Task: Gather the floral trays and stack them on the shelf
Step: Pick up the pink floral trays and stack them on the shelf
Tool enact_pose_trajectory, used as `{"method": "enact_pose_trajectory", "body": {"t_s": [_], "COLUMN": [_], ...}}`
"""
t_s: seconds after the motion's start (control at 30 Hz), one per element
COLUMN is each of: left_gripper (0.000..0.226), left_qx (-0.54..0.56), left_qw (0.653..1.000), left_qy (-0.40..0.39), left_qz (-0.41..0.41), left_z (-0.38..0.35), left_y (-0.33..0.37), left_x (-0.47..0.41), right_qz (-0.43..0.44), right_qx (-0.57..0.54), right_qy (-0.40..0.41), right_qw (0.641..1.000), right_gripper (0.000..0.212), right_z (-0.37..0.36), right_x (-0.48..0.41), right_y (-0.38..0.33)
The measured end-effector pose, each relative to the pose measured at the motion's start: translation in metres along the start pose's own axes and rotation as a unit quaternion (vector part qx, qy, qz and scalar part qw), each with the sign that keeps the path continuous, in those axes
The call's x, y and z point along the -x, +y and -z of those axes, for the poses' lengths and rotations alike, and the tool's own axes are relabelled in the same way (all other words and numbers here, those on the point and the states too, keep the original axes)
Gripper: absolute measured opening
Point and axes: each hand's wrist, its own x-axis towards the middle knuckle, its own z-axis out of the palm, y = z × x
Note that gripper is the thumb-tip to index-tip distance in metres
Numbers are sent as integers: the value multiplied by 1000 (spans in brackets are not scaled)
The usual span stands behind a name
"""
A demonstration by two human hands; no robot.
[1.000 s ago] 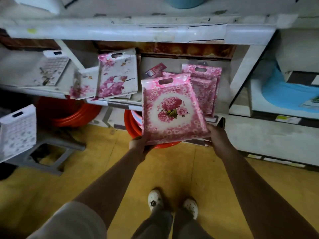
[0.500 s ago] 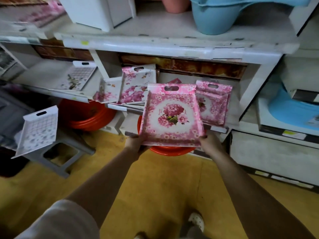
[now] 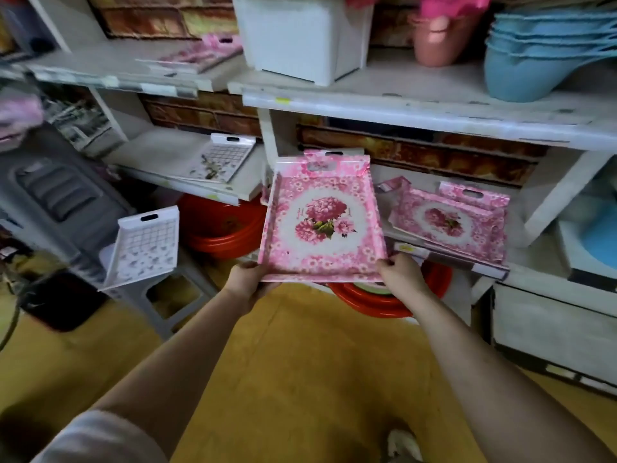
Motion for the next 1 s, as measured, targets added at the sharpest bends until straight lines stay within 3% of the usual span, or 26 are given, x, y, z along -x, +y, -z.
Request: {"method": "enact_pose_trajectory", "body": {"t_s": [0.4,0.87,1.0], "left_gripper": [12,5,14], "left_qx": [3,-17,5], "left_qw": [989,965,958], "left_qy": [131,239,255], "left_qz": [-65,-110,-130], "left_z": [131,195,211], "left_y": [22,108,119], "left_x": [-13,-105,-120], "right_qz": [104,158,169], "right_qx": [11,-28,-23], "right_qy": [-21,-88,-114], "right_qw": [994,983,979], "right_gripper": [14,23,25], "right_z": [-101,-203,-223], "right_x": [1,-110,-127], "right_y": [-111,-236,-263]}}
